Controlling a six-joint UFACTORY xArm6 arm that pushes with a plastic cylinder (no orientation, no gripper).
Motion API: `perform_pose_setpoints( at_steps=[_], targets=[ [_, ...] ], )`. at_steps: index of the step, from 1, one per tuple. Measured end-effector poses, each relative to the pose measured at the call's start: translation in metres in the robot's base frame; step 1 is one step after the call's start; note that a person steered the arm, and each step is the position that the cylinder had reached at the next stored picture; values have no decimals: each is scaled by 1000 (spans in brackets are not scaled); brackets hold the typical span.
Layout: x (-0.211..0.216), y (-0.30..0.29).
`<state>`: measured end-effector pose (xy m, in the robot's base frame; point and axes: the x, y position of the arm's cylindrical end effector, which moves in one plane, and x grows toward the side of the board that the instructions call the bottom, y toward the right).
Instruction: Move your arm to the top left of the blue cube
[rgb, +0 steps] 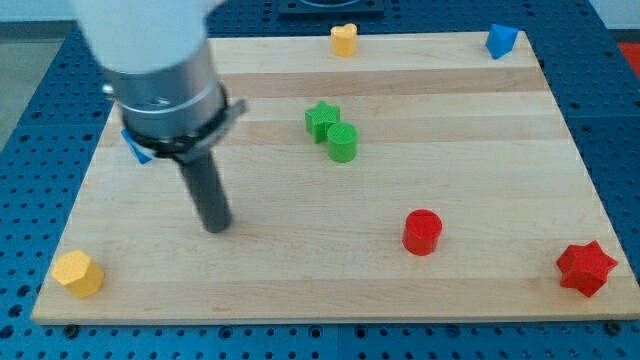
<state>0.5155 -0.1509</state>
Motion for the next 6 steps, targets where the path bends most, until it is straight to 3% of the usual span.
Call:
perform_pose_setpoints(
  at_steps=[3,5,6],
  targets=[
    [-70,-152],
    [-84,-154],
    [-111,-154]
  ],
)
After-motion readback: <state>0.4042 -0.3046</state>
